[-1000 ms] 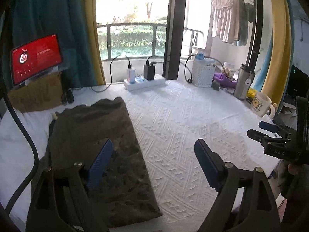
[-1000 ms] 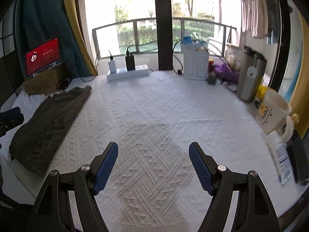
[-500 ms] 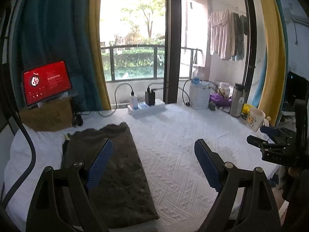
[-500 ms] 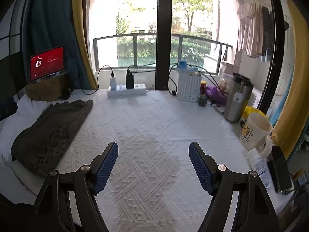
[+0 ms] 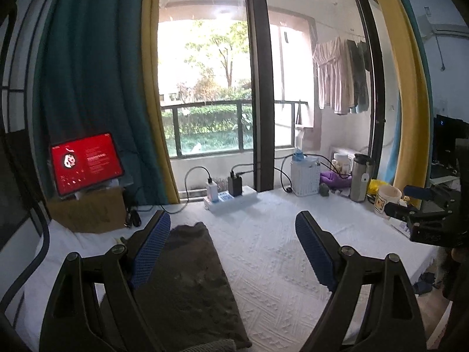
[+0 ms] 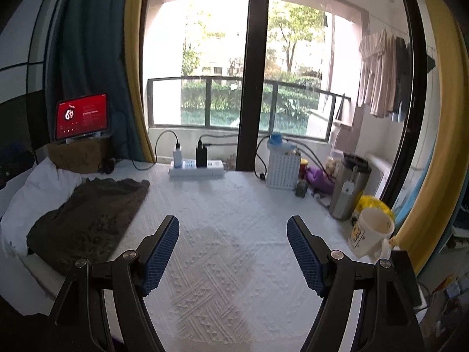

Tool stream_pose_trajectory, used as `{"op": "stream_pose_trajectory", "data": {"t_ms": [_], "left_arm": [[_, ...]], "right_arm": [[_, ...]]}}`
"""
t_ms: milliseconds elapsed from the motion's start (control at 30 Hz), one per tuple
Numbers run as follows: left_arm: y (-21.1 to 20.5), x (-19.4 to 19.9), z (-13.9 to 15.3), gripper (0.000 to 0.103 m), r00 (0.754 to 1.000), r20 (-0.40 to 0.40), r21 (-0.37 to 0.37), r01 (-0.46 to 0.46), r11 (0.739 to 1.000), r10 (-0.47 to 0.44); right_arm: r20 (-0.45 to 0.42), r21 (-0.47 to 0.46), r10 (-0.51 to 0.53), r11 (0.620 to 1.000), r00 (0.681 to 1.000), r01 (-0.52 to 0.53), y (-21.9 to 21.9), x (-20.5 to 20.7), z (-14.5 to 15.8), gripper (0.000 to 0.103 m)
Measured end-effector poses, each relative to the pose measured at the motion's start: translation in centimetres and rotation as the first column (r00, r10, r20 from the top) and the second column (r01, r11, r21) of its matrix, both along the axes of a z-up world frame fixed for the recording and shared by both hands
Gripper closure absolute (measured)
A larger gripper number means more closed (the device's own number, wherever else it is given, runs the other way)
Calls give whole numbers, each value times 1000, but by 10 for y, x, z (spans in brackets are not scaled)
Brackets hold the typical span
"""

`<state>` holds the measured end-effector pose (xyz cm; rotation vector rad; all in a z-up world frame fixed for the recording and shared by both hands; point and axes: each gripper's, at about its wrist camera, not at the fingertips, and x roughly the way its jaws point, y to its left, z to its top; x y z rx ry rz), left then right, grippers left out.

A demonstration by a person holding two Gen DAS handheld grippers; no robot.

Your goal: Fold small clothes

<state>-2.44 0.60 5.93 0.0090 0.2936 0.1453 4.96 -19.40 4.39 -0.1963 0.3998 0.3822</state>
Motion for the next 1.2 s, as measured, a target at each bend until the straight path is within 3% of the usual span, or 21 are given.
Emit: {"op": "stream_pose_trajectory", "data": {"t_ms": [100, 233, 500, 633, 1200], "left_arm": [[0, -7, 5, 6, 1000, 25, 26, -15, 1000, 15], [0, -14, 9, 5, 998, 48, 58, -37, 998, 34], [12, -25, 19, 4, 994, 97, 24, -47, 999, 44], [16, -29, 26, 4, 993, 110, 21, -52, 998, 49], [44, -67, 55, 2, 970, 191, -13, -153, 988, 152]], "right_arm": [[26, 0, 2, 1000, 1000, -2, 3, -8, 10, 25], [48, 0, 16, 1000, 999, -16, 9, -18, 22, 24], [92, 1, 25, 1000, 995, -25, 22, -35, 44, 22], [132, 31, 32, 999, 991, -36, 24, -45, 58, 6], [230, 81, 70, 993, 971, -91, 37, -81, 98, 4]]}}
